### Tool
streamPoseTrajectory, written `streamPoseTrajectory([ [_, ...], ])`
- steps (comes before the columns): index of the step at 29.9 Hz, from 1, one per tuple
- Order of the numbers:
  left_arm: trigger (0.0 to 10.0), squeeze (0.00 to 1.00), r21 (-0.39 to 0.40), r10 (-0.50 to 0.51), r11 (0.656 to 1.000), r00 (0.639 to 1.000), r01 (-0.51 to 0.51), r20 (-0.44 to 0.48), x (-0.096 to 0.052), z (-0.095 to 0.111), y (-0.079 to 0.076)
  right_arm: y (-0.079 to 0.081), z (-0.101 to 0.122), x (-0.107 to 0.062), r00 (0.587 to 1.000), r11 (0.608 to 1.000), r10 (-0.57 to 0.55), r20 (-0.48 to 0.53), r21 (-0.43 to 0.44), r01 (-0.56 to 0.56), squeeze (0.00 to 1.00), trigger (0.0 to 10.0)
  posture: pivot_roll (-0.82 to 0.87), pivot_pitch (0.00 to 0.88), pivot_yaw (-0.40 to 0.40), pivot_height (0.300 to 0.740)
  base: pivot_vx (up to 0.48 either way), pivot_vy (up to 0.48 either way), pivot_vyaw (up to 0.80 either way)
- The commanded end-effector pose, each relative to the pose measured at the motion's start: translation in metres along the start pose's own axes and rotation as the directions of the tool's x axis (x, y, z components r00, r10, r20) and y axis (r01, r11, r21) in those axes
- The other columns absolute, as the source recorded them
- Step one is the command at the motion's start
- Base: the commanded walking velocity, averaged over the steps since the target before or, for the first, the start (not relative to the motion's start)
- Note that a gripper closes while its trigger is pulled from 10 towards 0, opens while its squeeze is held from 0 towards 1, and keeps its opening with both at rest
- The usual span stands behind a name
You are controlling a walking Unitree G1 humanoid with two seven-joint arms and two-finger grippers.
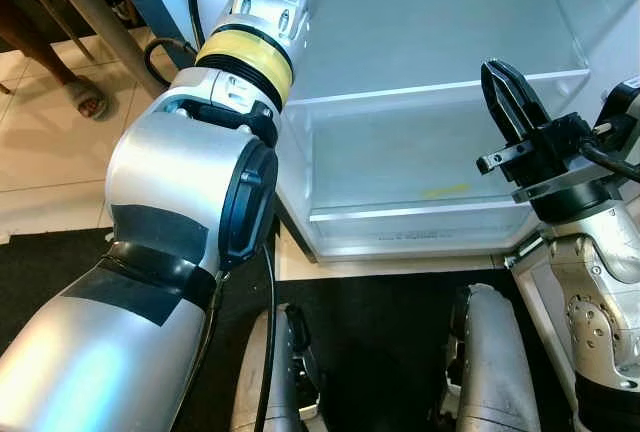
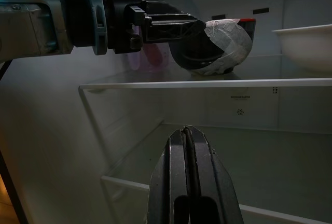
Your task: Restocking fridge
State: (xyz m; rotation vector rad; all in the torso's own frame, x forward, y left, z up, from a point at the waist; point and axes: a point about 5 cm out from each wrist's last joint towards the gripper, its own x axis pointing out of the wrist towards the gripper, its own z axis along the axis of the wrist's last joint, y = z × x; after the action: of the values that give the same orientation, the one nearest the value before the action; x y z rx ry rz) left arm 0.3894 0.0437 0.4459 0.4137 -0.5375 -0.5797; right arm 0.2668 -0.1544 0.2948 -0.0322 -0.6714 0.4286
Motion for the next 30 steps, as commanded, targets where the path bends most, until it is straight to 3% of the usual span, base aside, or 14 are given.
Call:
streamPoseTrajectory([
  [1,10.0,0.00,0.037,-0.015,0.999,0.999,0.014,0.035,0.002,0.013,0.000,0.005,0.002,0.000,1.000,1.000,0.018,0.012,0.012,-0.018,0.00,10.0,-0.10,0.413,0.181,0.555,0.000,0.000,0.00],
  [9,10.0,0.00,0.022,-0.019,1.000,0.998,0.018,0.063,0.001,0.017,0.002,0.005,0.003,0.000,1.000,1.000,0.022,0.014,0.013,-0.023,0.00,10.0,-0.10,0.407,0.180,0.555,0.000,0.000,0.00],
  [30,10.0,0.00,-0.091,-0.026,0.995,0.997,0.033,0.077,-0.008,-0.008,0.005,0.005,0.010,0.008,0.997,0.998,0.056,0.058,0.003,-0.056,0.00,10.0,-0.10,0.385,0.160,0.555,0.000,0.000,0.00],
])
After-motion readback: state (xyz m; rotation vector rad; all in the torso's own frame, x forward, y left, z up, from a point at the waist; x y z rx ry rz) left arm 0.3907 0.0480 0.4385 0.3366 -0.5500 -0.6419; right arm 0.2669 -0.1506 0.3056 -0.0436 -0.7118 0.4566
